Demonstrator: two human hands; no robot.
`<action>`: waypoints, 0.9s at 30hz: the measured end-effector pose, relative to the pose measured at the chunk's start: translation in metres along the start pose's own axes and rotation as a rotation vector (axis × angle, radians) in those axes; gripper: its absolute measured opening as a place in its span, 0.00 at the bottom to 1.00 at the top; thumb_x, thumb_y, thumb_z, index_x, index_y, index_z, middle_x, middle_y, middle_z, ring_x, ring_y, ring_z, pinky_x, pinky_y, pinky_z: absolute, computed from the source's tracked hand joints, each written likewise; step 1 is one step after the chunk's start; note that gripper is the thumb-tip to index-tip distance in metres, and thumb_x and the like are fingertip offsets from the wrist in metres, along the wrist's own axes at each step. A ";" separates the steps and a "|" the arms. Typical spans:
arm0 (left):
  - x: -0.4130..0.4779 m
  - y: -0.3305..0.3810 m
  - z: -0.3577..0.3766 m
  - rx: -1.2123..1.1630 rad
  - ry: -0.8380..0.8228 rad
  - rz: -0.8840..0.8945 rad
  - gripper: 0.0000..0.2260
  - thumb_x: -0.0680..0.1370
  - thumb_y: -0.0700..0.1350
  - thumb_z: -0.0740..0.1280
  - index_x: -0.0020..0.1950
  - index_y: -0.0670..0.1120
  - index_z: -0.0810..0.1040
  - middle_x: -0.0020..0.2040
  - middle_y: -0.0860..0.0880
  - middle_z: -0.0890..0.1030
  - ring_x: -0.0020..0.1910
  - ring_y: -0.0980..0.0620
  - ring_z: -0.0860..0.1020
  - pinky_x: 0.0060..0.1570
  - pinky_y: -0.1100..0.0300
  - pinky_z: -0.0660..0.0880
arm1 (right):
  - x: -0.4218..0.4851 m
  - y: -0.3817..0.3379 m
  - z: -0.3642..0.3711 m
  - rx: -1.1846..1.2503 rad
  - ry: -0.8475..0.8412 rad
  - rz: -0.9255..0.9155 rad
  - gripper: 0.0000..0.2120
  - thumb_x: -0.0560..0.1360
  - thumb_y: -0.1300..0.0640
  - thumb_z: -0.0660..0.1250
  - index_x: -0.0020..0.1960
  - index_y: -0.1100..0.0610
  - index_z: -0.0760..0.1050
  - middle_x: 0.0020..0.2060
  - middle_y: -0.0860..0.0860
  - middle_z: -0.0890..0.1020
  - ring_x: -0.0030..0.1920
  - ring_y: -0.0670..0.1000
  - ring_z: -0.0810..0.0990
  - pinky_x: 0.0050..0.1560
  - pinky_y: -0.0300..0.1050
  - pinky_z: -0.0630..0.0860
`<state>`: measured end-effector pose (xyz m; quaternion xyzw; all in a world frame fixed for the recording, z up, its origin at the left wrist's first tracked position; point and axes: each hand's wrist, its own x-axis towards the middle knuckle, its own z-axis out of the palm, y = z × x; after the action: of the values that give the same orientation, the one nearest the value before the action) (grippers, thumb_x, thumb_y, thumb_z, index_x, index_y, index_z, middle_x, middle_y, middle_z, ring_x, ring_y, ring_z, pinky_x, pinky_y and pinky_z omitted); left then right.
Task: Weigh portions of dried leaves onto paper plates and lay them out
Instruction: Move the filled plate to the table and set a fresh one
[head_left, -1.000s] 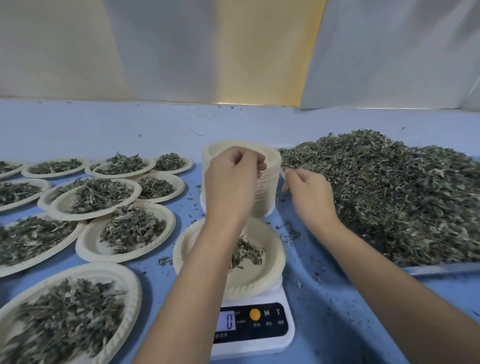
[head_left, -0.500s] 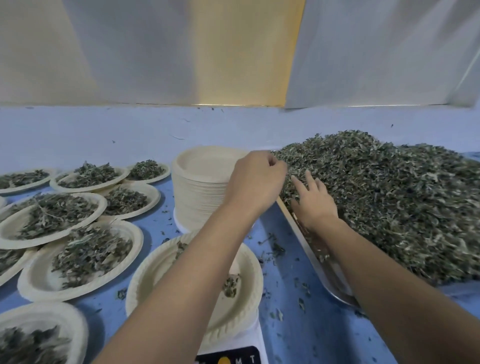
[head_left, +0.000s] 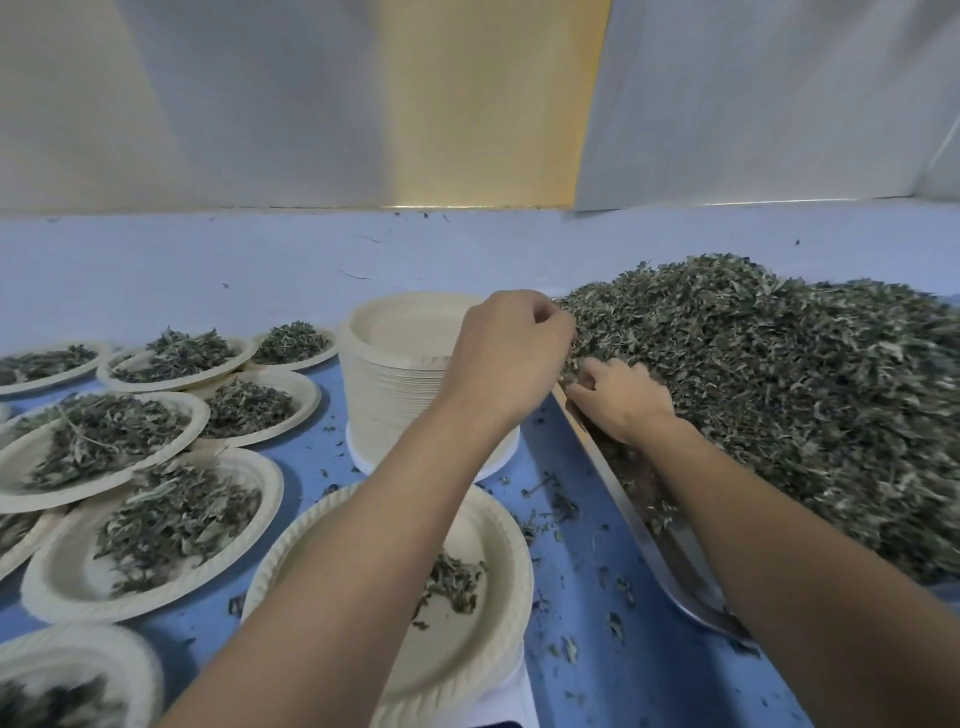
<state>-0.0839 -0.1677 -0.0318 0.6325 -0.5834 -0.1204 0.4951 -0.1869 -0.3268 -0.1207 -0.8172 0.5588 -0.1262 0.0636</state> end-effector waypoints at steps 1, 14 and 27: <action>-0.002 0.001 0.000 -0.006 0.003 0.002 0.13 0.75 0.41 0.59 0.44 0.34 0.79 0.46 0.34 0.80 0.36 0.52 0.72 0.37 0.52 0.70 | -0.003 0.001 -0.002 -0.003 0.059 0.002 0.12 0.76 0.42 0.56 0.50 0.50 0.68 0.50 0.53 0.72 0.58 0.60 0.70 0.54 0.57 0.69; -0.025 0.010 0.003 -0.069 0.012 -0.059 0.11 0.76 0.42 0.61 0.39 0.44 0.82 0.38 0.49 0.83 0.42 0.49 0.81 0.47 0.51 0.78 | -0.034 0.008 0.004 -0.243 0.071 -0.028 0.16 0.82 0.46 0.53 0.65 0.54 0.64 0.64 0.59 0.66 0.63 0.62 0.66 0.46 0.54 0.69; -0.039 0.012 0.012 -0.285 -0.049 -0.234 0.12 0.79 0.42 0.60 0.39 0.46 0.80 0.40 0.49 0.82 0.36 0.55 0.79 0.33 0.68 0.71 | -0.052 0.023 -0.023 0.627 0.453 0.341 0.16 0.83 0.51 0.55 0.62 0.60 0.74 0.50 0.56 0.79 0.50 0.57 0.77 0.44 0.42 0.64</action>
<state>-0.1120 -0.1377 -0.0448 0.6163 -0.4948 -0.2742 0.5478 -0.2321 -0.2860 -0.1114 -0.6057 0.6204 -0.4542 0.2048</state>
